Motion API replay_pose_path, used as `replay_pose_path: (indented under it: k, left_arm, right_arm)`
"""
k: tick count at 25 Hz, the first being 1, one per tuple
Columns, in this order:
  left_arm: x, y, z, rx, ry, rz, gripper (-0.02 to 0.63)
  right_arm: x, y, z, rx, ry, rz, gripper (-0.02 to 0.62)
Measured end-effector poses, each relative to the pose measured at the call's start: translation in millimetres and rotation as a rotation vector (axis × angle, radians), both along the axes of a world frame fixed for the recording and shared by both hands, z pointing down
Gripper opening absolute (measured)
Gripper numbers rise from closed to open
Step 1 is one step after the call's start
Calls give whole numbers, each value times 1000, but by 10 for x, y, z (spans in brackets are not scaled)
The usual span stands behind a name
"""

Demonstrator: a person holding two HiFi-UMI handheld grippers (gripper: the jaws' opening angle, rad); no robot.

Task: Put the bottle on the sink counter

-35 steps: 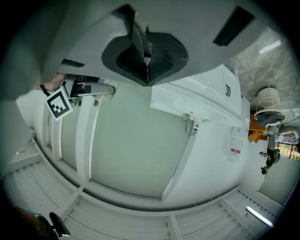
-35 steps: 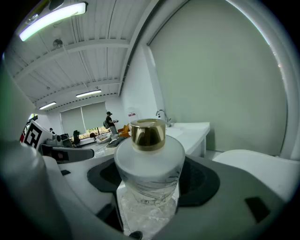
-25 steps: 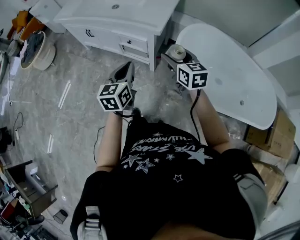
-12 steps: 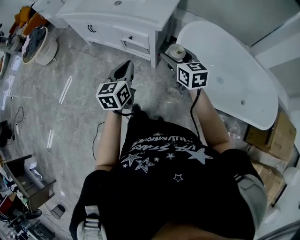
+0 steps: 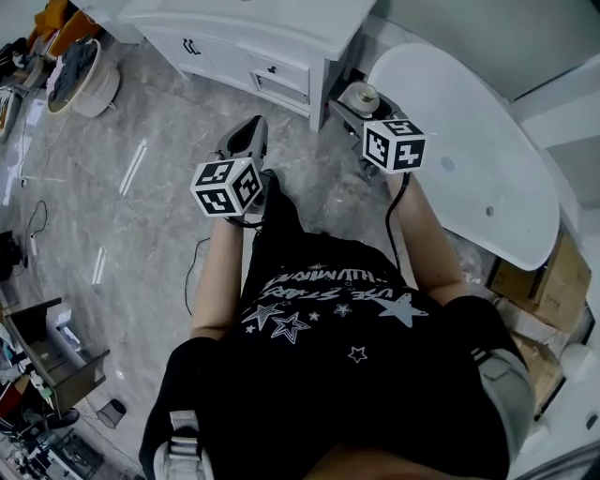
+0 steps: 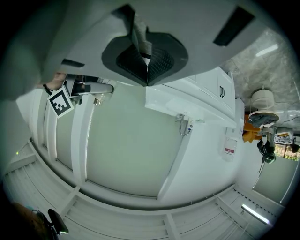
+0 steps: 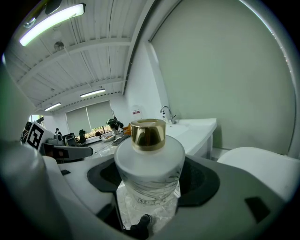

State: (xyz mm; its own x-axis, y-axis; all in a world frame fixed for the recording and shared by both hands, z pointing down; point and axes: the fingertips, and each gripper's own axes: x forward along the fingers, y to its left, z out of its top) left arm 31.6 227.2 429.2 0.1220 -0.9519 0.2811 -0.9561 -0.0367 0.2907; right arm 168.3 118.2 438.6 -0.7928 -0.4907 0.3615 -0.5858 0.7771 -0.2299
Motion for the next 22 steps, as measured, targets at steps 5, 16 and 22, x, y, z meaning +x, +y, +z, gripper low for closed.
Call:
replay_pose_path:
  k: [5,16,22]
  left_arm:
    - [-454,-393,56,-5,5,7,9]
    - [-1489,-1703,88,-14,16,98,9]
    - [-1886,-2276,-15,-2,11,153,9]
  right_arm:
    - [-354,-330,69,-11,14,19,324]
    - [-1267,-1512,72,-15,16,109,324]
    - [-1571,-2034,4,-14,29,160,324]
